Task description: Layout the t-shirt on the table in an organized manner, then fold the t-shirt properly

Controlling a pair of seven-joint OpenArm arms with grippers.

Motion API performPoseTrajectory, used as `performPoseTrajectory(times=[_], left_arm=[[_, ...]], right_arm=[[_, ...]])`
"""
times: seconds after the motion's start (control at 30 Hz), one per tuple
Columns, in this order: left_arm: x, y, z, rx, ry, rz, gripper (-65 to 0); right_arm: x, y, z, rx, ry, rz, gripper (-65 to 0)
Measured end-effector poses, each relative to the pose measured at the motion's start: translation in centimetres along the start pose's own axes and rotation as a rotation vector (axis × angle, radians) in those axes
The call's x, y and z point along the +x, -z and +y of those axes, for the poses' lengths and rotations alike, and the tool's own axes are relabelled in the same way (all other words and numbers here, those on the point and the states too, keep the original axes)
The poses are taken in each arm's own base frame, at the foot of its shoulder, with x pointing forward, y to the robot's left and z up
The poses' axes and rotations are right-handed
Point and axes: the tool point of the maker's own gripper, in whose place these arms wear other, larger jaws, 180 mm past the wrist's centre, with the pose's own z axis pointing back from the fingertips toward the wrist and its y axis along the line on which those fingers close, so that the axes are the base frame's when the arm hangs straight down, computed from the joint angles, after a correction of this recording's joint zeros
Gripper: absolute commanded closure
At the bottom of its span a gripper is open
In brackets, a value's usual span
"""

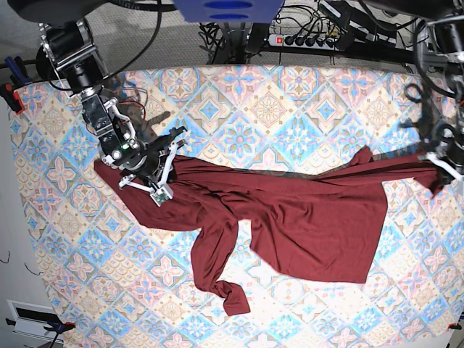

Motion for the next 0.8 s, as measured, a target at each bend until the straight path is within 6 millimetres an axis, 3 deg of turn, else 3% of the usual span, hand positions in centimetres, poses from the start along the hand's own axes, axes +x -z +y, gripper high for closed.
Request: performPoseTrajectory(times=[0.1,0.3,0.43,0.53,0.6,0.67,0.73,0.8], left_arm=[[1.3,0.8,2.2,0.038,-0.043,-0.027,0.0],[6.8,0.9,6.4,0.113,-0.088,-0.122,0.0],[10.9,0.0,8.2,0.142,-0.102,-0.200,0.0],[12.3,-0.6,8.5,0.146,-0.098,-0.230,0.0],[11.3,-0.4,8.1,0.140,-0.094,-0.175,0.0],[9.8,-0.3,6.0,0.108,-0.071,-0.128,0.0],[8.1,-0.5,2.5,0.027,-0.042,-0.113,0.0],[5.4,-1.2,-0.1,-0.026,-0.044,-0.097,0.0]], right_arm=[[0.0,0.0,0.0,-0.001,0.002,-0.001,-1.5],[0.0,0.0,-0.1,-0.001,0.001,0.000,-1.5],[-0.2,-0.1,-0.5,-0.006,-0.001,0.002,-1.5],[-0.3,-0.5,-1.7,-0.030,0.030,0.007,-1.6],[-0.9,-1.4,-2.6,-0.082,0.018,0.040,-1.8],[-1.7,-2.7,-1.9,-0.105,-0.016,0.049,-2.2],[-1.3,-3.7,0.8,-0.048,-0.048,0.038,-5.2],[0.7,-4.7,3.5,0.010,-0.064,-0.031,-10.4]])
